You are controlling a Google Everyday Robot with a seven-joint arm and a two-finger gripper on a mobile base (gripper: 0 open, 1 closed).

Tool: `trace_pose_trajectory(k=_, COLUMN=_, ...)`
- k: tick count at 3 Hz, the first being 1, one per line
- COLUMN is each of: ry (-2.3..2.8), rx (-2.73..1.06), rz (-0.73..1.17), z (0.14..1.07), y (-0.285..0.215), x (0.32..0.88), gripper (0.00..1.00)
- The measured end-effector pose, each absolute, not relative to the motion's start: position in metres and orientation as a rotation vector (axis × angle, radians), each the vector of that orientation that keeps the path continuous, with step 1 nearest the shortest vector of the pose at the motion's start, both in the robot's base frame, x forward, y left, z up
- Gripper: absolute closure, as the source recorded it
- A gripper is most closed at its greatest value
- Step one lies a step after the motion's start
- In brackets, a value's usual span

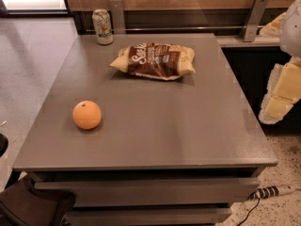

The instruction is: Pick orange

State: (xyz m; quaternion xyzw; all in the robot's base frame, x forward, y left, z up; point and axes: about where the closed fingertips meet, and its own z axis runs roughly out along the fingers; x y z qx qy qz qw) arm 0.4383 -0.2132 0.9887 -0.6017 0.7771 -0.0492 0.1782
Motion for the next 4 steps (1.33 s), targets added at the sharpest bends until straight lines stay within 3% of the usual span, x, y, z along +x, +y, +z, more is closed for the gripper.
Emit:
trace_pose_trajectory(k=2, ry=2.156, rx=-1.688, rz=-0.095, z=0.989, y=-0.202, x=0.443, gripper=0.00)
trace_pose_trajectory(k=4, ry=1.830, rx=-1.539, rz=0.214, z=0.953, y=-0.148, x=0.470, gripper=0.00)
